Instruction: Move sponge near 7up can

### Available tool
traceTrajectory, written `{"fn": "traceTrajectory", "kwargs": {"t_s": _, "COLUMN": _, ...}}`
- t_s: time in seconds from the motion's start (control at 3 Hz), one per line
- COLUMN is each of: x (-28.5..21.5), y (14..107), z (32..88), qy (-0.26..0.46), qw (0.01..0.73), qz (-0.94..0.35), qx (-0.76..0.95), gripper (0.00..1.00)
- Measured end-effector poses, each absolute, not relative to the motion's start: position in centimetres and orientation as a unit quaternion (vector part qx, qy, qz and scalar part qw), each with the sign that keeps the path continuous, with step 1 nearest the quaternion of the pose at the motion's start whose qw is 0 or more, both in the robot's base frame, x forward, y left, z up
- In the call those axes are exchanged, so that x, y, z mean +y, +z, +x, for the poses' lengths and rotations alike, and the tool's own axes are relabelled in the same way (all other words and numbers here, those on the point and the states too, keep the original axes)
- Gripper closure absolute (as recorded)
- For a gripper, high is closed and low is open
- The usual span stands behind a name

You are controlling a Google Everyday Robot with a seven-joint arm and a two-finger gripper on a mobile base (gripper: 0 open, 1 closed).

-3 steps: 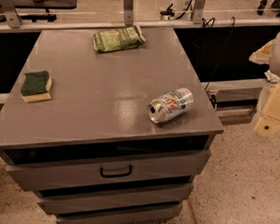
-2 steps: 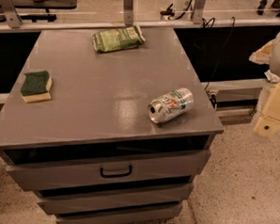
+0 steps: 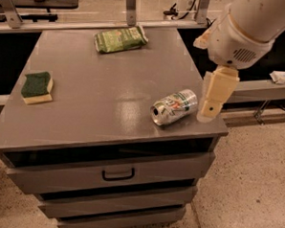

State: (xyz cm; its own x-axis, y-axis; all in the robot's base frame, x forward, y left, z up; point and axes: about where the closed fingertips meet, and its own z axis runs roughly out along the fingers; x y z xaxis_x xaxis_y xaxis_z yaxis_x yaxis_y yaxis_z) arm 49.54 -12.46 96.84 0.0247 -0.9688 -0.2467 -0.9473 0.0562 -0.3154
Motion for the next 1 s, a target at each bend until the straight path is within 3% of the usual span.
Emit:
{"fn": "traceTrajectory", "kwargs": {"t_s": 0.33, "x": -6.51, "y": 97.33, "z": 52.18, "qy": -0.012, "qw": 0.237, "qz": -0.718, "qx": 0.654, "gripper": 0.00}}
{"fn": "traceTrajectory", "kwargs": {"t_s": 1.0, "x": -6.18, "y": 97.75, "z": 52.34, "qy": -0.009, "qw": 0.248, "qz": -0.719, "qx": 0.649, "gripper": 0.00}}
